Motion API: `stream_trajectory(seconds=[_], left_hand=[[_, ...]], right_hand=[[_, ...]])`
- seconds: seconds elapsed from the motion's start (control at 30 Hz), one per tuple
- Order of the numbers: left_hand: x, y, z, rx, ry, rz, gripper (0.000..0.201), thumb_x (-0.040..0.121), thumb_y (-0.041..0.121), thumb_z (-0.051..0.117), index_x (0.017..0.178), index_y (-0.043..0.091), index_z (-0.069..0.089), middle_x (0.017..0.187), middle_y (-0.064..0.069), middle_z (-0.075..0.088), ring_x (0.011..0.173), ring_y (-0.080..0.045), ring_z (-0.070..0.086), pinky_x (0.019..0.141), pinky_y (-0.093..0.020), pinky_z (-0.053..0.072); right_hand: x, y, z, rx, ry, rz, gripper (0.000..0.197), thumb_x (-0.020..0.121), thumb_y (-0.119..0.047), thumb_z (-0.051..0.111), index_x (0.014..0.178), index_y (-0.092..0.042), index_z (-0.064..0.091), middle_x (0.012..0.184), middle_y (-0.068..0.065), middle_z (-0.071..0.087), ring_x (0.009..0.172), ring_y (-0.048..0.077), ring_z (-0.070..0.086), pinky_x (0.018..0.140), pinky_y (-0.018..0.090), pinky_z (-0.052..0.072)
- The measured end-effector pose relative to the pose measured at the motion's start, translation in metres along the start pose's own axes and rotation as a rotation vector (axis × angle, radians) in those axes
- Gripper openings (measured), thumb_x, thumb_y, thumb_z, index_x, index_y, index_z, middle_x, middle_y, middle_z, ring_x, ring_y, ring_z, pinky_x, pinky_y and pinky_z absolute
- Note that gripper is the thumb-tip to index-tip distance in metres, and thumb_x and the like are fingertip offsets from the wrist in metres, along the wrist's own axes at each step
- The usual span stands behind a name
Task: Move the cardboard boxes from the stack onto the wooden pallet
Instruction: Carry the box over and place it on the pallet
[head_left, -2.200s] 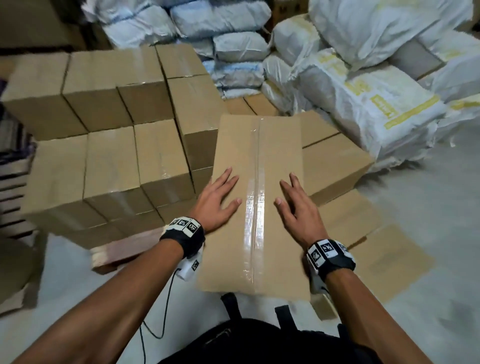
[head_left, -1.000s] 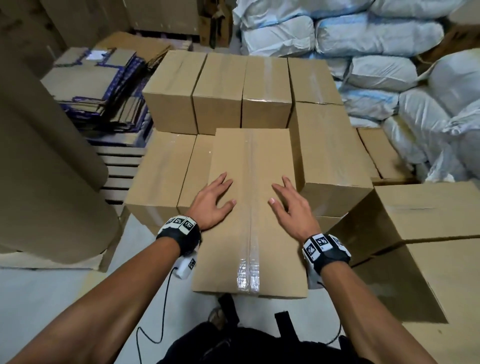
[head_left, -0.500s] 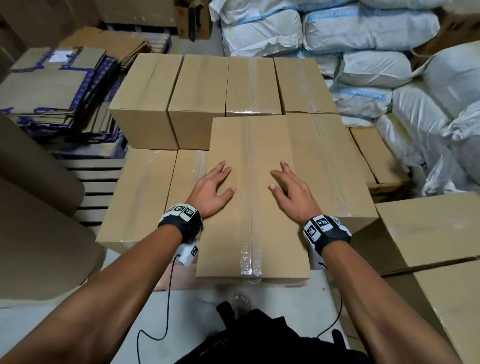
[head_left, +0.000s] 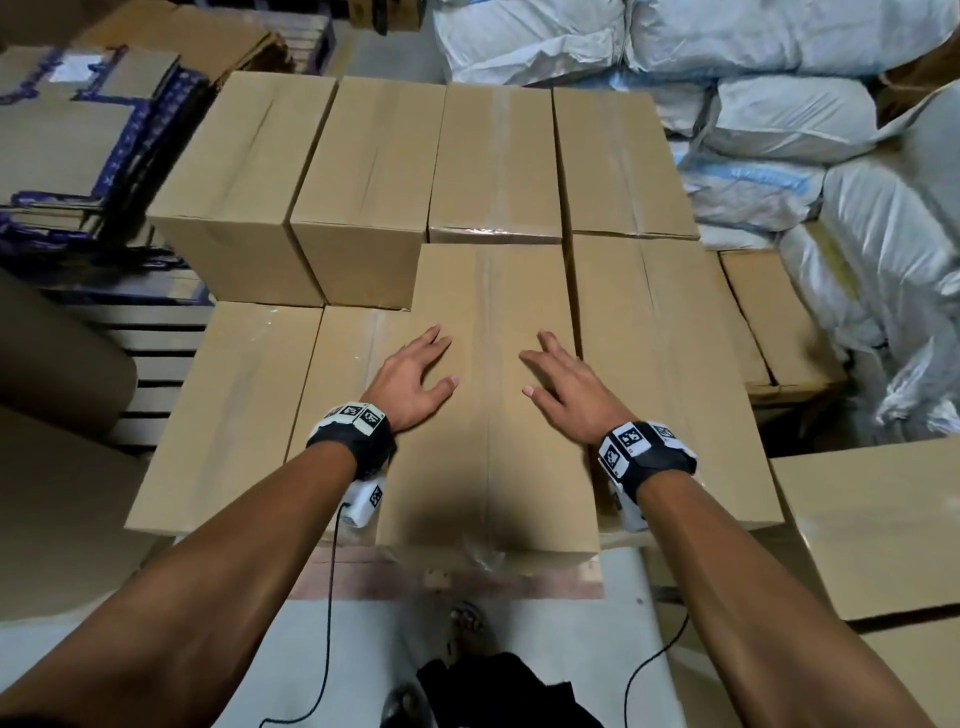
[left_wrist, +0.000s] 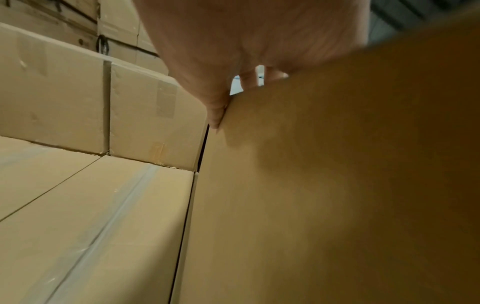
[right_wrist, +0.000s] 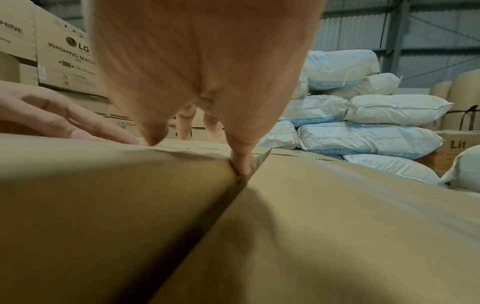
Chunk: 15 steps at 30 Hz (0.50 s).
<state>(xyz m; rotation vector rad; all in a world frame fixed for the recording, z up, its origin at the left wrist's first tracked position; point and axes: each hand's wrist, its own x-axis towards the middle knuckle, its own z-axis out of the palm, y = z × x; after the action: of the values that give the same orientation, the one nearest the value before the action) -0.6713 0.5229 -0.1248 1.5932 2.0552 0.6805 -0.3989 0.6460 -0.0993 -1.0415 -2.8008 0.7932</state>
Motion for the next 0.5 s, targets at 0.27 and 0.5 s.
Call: stream_trajectory(seconds=[0.27, 0.5], left_hand=[[0.007, -0.017, 0.025, 0.057, -0.161, -0.04, 0.067, 0.107, 0.041, 0.05, 0.166, 0.027, 0.023, 0.175, 0.006, 0.004, 0.16, -0.035, 0.011, 0.131, -0.046, 0.012], [-0.064, -0.006, 0.036, 0.041, -0.096, -0.078, 0.068, 0.109, 0.037, 0.047, 0.167, 0.022, 0.016, 0.175, 0.006, 0.001, 0.16, -0.016, 0.015, 0.124, -0.025, 0.011]], right_hand=[[-0.013, 0.015, 0.021, -0.134, -0.059, 0.061, 0.06, 0.106, -0.04, 0.052, 0.16, -0.022, 0.034, 0.176, 0.006, 0.004, 0.16, 0.041, 0.01, 0.123, 0.066, 0.024], [-0.08, 0.0, 0.04, -0.238, -0.181, 0.253, 0.124, 0.073, -0.103, 0.033, 0.167, -0.031, -0.004, 0.172, 0.005, -0.025, 0.158, 0.044, -0.016, 0.127, 0.064, -0.001]])
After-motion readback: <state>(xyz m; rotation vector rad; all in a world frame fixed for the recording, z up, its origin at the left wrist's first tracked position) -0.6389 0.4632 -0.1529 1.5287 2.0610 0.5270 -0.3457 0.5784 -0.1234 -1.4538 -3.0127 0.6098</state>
